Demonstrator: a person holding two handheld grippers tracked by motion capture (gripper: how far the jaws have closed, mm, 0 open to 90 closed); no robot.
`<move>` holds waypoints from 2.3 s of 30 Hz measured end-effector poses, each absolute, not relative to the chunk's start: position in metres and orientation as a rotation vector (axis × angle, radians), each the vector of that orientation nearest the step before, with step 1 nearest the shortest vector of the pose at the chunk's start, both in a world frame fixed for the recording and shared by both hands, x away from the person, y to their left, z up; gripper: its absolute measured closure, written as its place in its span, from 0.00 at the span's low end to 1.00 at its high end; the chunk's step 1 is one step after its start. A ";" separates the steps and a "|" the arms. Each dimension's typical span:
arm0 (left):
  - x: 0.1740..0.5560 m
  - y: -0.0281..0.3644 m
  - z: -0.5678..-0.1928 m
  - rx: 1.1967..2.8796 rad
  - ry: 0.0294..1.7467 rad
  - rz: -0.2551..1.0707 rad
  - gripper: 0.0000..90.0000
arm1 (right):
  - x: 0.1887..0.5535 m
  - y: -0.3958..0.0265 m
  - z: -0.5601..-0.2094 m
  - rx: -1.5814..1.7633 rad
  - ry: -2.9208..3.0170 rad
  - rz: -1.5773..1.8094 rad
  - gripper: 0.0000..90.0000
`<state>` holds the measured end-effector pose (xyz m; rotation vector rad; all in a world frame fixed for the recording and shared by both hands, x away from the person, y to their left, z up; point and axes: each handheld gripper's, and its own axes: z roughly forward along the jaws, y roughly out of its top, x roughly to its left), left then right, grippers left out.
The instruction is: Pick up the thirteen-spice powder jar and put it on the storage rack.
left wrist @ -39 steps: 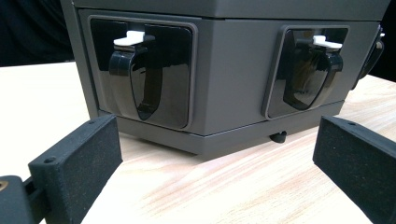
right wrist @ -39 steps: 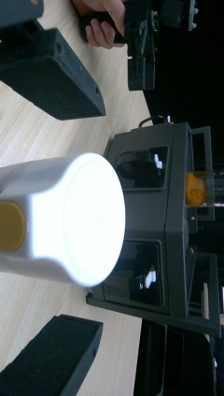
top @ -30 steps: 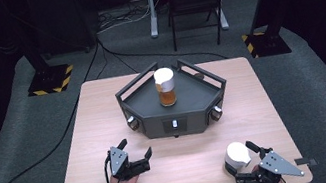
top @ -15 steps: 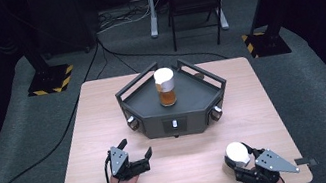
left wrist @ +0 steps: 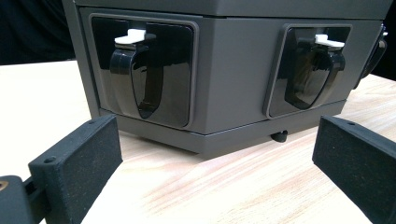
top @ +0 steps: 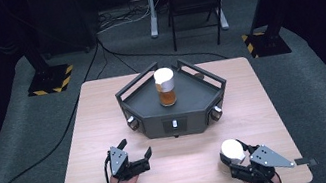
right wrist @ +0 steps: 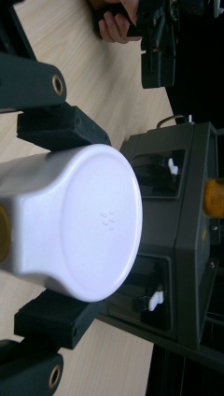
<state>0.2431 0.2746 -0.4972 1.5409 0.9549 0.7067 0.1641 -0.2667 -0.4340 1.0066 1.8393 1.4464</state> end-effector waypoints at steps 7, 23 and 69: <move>0.244 0.275 -0.496 1.547 0.953 0.703 0.01 | 0.174 -0.261 -0.421 0.992 1.842 1.454 0.33; 0.243 0.273 -0.497 1.549 0.945 0.718 0.01 | 0.200 -0.250 -0.382 0.922 1.842 1.459 0.33; 0.242 0.273 -0.497 1.560 0.925 0.720 0.01 | 0.264 -0.189 -0.320 0.888 1.647 1.459 0.33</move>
